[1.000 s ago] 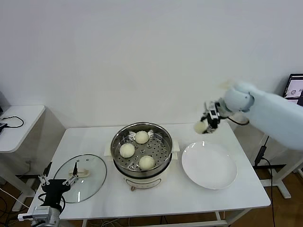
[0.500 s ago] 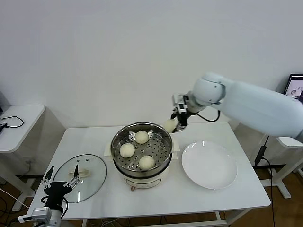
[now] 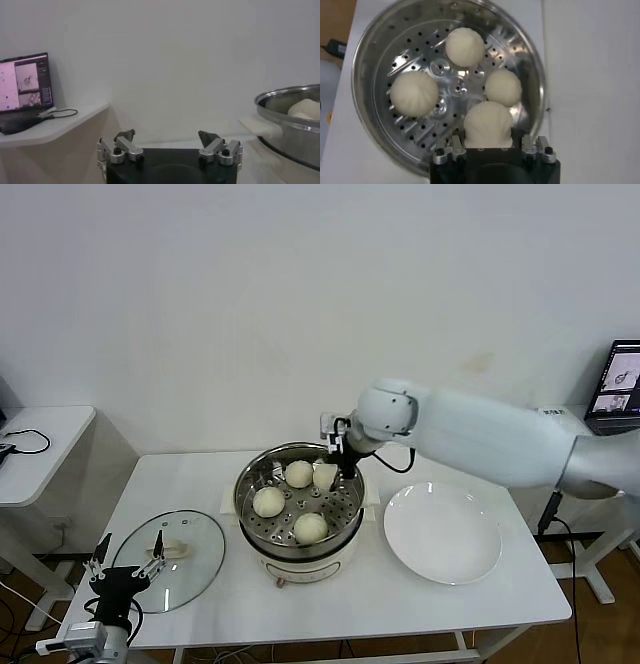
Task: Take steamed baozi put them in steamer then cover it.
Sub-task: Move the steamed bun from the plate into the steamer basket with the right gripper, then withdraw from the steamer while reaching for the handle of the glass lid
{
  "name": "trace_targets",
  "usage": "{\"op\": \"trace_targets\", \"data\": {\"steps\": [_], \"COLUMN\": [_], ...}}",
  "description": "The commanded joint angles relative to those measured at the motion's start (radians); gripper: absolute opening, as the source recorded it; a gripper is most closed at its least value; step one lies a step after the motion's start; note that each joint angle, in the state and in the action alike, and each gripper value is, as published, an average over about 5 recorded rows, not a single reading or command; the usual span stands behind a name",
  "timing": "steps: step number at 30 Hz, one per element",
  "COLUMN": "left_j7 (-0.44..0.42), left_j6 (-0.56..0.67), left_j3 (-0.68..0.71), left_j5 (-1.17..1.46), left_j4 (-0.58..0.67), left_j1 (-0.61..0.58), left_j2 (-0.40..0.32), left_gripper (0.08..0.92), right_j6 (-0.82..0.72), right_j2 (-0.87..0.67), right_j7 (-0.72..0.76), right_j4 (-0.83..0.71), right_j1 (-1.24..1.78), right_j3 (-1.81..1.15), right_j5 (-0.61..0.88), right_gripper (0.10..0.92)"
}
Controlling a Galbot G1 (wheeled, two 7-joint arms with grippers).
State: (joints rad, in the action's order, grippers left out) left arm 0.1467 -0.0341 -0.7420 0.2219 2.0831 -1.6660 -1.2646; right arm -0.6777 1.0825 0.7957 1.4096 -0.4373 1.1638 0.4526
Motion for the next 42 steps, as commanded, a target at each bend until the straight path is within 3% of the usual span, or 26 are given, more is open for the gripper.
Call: {"op": "trace_targets", "data": {"steps": [1,12,21,27,33,37,42], "left_j7": [0.000,0.001,0.001,-0.001,-0.005,-0.008,-0.007], "left_j6": [0.005,0.008,0.005,0.003,0.005,0.008,0.018], "left_j3": [-0.003,-0.006,-0.005,-0.002,0.001,0.004,0.011], "left_j5": [-0.001,-0.011,-0.018,-0.019,-0.019,-0.022,-0.028], "left_j4": [0.000,0.001,-0.006,-0.013,-0.027,-0.035,-0.045], "left_j1": [-0.003,-0.007,-0.002,0.007,0.019,0.027,0.037], "left_j2": [0.000,-0.003,-0.004,-0.003,0.000,0.000,-0.011], "left_gripper": [0.823,0.823,0.823,0.823,0.823,0.823,0.823], "right_j6": [-0.048,-0.049,-0.049,-0.048,0.012,0.147,0.357], "right_j2": [0.050,0.031,-0.057,-0.158,-0.291,-0.373,-0.399], "right_j7": [-0.059,-0.074,-0.060,-0.103,-0.436,-0.673,-0.764], "right_j4": [-0.024,-0.022,0.045,0.133,0.261,0.331,0.389], "right_j1": [0.068,0.090,0.015,-0.002,0.194,0.463,0.848], "right_j3": [0.009,-0.010,-0.043,-0.133,-0.310,-0.516,-0.845], "right_j5": [-0.008,-0.033,-0.022,0.053,0.176,0.186,0.100], "right_gripper": [0.585,0.588,0.790,0.822,0.823,0.823,0.823]}}
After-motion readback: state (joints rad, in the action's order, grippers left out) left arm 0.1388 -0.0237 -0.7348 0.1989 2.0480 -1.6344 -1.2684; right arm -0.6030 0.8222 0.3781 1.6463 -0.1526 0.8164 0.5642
